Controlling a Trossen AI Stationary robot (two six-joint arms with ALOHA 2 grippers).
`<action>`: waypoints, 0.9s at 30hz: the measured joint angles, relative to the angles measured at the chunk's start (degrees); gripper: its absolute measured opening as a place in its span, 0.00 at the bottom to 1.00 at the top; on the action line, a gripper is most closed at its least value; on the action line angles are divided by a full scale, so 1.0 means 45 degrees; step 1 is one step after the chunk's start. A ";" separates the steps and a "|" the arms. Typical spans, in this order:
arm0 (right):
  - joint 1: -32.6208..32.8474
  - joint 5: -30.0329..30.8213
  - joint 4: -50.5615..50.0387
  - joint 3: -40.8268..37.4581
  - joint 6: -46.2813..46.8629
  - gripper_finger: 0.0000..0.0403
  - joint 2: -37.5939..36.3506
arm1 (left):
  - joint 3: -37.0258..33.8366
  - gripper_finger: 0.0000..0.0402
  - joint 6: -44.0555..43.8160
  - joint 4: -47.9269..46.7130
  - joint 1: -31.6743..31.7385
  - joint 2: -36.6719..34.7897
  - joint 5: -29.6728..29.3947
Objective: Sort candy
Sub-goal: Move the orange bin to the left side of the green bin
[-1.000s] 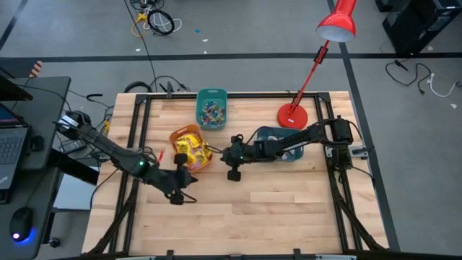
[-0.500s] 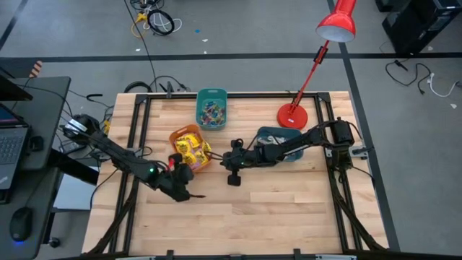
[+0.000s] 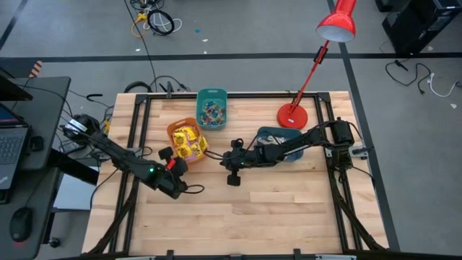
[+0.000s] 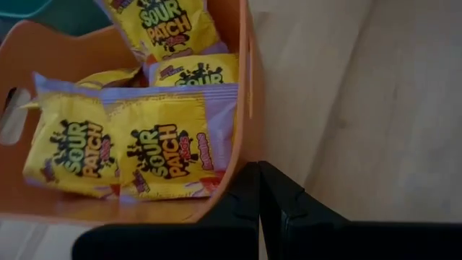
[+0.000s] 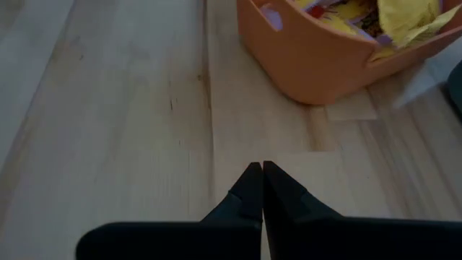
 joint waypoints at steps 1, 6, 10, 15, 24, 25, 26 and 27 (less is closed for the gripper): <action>0.0000 0.0000 0.0005 0.0000 0.0011 0.00 0.0000 | 0.0000 0.00 -0.0129 -0.0099 0.0007 0.0000 -0.0115; 0.0000 0.0000 0.0120 0.0000 0.0087 0.00 -0.0001 | 0.0000 0.00 -0.0427 -0.0494 0.0015 0.0000 -0.0361; 0.0000 -0.0004 0.0185 0.0000 0.0092 0.00 0.0000 | 0.0000 0.00 -0.0770 -0.1136 0.0015 0.0000 -0.0397; 0.0000 -0.0004 0.0180 0.0000 0.0096 0.00 0.0000 | 0.0000 0.00 -0.1432 -0.2255 0.0019 0.0000 -0.0608; 0.0000 0.0000 0.0180 0.0000 0.0144 0.00 0.0000 | 0.0000 0.00 -0.1810 -0.3156 0.0239 -0.0019 -0.1235; 0.0000 -0.0005 0.0180 0.0000 0.0145 0.00 0.0000 | 0.0000 0.00 -0.1806 -0.3279 0.0278 -0.0019 -0.1326; 0.0000 -0.0005 0.0180 0.0000 0.0145 0.00 0.0000 | 0.0000 0.00 -0.1802 -0.3351 0.0345 -0.0019 -0.1384; 0.0000 -0.0005 0.0180 0.0000 0.0145 0.00 0.0000 | 0.0000 0.00 -0.1772 -0.3360 0.0419 -0.0019 -0.1420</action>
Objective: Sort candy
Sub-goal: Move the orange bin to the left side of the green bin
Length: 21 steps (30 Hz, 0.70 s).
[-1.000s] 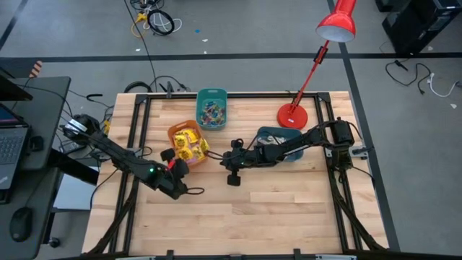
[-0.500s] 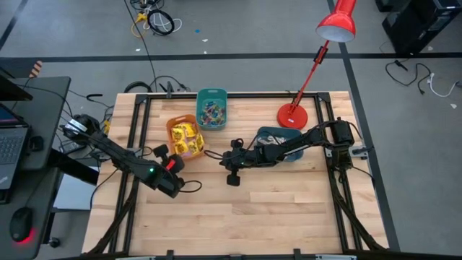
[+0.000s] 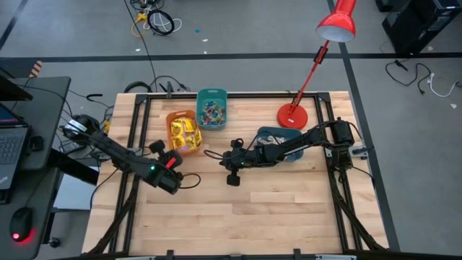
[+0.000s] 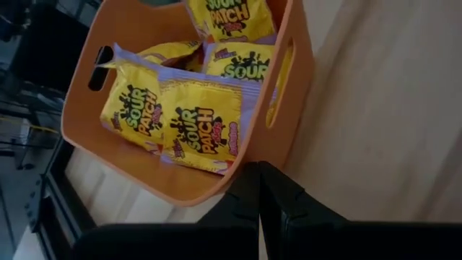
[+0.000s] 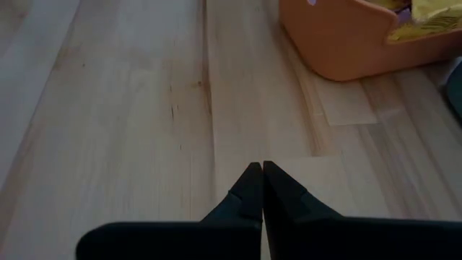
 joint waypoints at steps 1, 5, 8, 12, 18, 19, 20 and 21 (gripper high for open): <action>0.0000 0.0000 0.0000 0.0000 0.0000 0.00 0.0000 | 0.0000 0.00 0.0010 -0.0016 0.0072 -0.0003 -0.0026; 0.0000 0.0000 -0.0005 0.0000 -0.0005 0.00 0.0000 | 0.0000 0.00 0.0025 -0.0304 0.0304 -0.0005 -0.0061; 0.0000 0.0000 -0.0001 0.0000 -0.0005 0.00 0.0000 | 0.0000 0.00 0.0035 -0.0591 0.0465 -0.0009 -0.0179; 0.0000 0.0000 -0.0005 0.0000 -0.0005 0.00 0.0000 | 0.0000 0.00 0.0103 -0.0973 0.0616 -0.0010 -0.0203; 0.0000 0.0000 -0.0009 0.0000 -0.0005 0.00 0.0000 | 0.0000 0.00 0.0466 -0.0932 0.0557 -0.0010 0.0757; 0.0000 0.0000 -0.0010 0.0000 -0.0005 0.00 0.0000 | 0.0000 0.00 0.0524 -0.0914 0.0494 -0.0010 0.1092; 0.0000 0.0000 -0.0010 0.0000 -0.0005 0.00 0.0000 | 0.0000 0.00 0.0610 -0.0893 0.0424 -0.0010 0.1461; 0.0000 0.0000 -0.0010 0.0000 -0.0005 0.00 0.0000 | 0.0000 0.00 0.0694 -0.0870 0.0354 -0.0010 0.1814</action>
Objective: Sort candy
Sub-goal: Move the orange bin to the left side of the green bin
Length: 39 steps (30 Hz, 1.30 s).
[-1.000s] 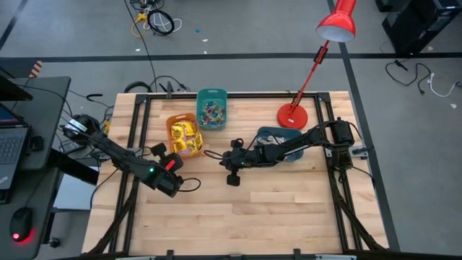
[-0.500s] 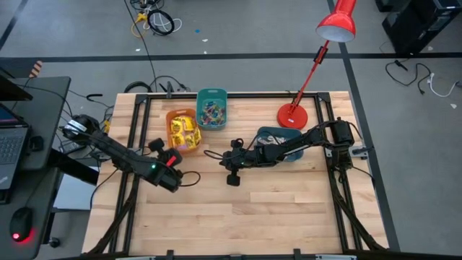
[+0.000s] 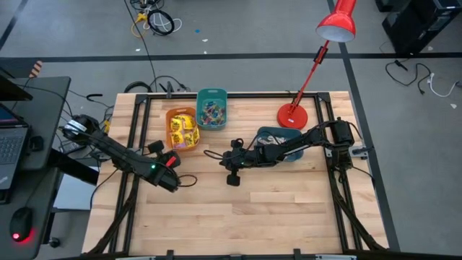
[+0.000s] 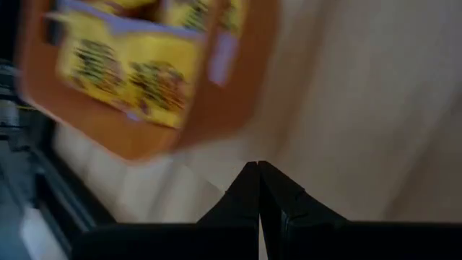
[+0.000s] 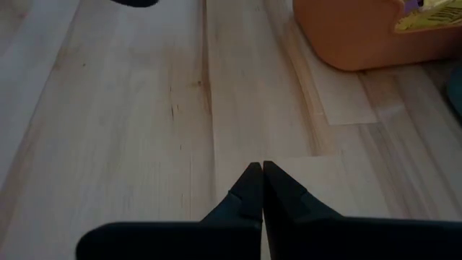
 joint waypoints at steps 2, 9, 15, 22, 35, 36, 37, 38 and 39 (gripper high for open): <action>0.0000 0.0000 0.0000 0.0000 0.0000 0.00 0.0000 | 0.0000 0.00 0.0090 0.0097 -0.0139 0.0000 0.0838; 0.0000 0.0000 0.0000 0.0000 -0.0005 0.00 0.0000 | 0.0679 0.00 0.2626 0.0765 -0.0607 -0.0010 0.4027; 0.0000 0.0000 -0.0002 0.0000 -0.0019 0.00 0.0000 | 0.1894 0.00 0.5142 0.2517 -0.0533 -0.0947 0.3929; 0.0000 -0.0005 -0.0006 0.0000 -0.0053 0.00 0.0000 | 0.2307 0.00 0.5577 0.1728 0.0041 -0.3149 0.2643; 0.0000 -0.0005 0.0026 0.0000 -0.0050 0.00 0.0000 | 0.0858 0.00 0.5733 0.0865 0.1790 -0.4363 0.3974; 0.0000 -0.0005 0.0025 0.0000 -0.0052 0.00 0.0000 | 0.0664 0.00 0.5659 0.0882 0.1841 -0.4367 0.3974; 0.0000 -0.0005 0.0029 0.0000 -0.0051 0.00 0.0000 | 0.0481 0.00 0.5554 0.0890 0.1894 -0.4367 0.3966; 0.0000 -0.0005 0.0029 0.0000 -0.0051 0.00 0.0000 | 0.0332 0.00 0.5402 0.0911 0.1943 -0.4367 0.3898; 0.0000 -0.0005 0.0029 0.0000 -0.0049 0.00 0.0000 | 0.0217 0.00 0.5298 0.0973 0.1986 -0.4367 0.3697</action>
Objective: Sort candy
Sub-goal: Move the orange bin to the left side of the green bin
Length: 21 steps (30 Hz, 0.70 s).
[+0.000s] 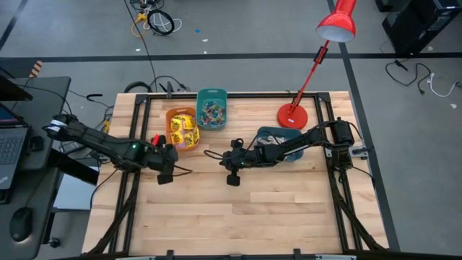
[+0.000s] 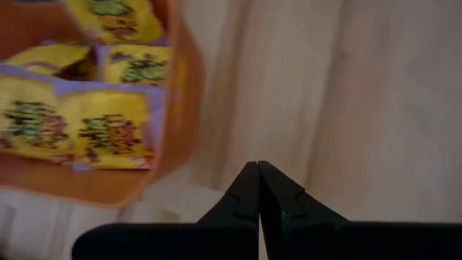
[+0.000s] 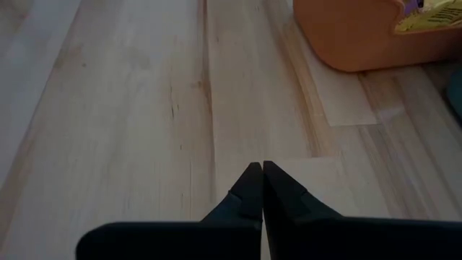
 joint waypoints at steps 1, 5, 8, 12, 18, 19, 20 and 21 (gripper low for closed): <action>0.0000 0.0000 0.0005 0.0000 0.0000 0.00 0.0000 | -0.0079 0.00 -0.0126 0.0098 0.0028 0.0000 -0.0270; 0.0000 -0.0001 0.0029 0.0000 0.0000 0.00 0.0000 | -0.0222 0.00 -0.0355 0.0141 0.0195 0.0000 -0.0884; 0.0000 0.0000 0.0029 0.0000 0.0000 0.00 0.0000 | -0.0222 0.00 -0.0362 0.0136 0.0344 0.0007 -0.0913; 0.0000 -0.0003 0.0027 0.0000 0.0000 0.00 0.0000 | -0.0222 0.00 -0.0362 0.0125 0.0459 0.0044 -0.0845; 0.0000 -0.0005 0.0027 0.0000 0.0000 0.00 0.0000 | -0.0222 0.00 -0.0362 0.0072 0.0807 0.0044 -0.0966; 0.0000 -0.0005 0.0025 0.0000 0.0000 0.00 0.0000 | -0.0222 0.00 -0.0362 0.0072 0.0873 0.0044 -0.0966; 0.0000 -0.0005 0.0024 0.0000 0.0000 0.00 0.0000 | -0.0222 0.00 -0.0364 0.0072 0.0940 0.0044 -0.0978; 0.0000 -0.0005 0.0024 0.0000 0.0000 0.00 0.0000 | -0.0222 0.00 -0.0365 0.0068 0.1015 0.0044 -0.0999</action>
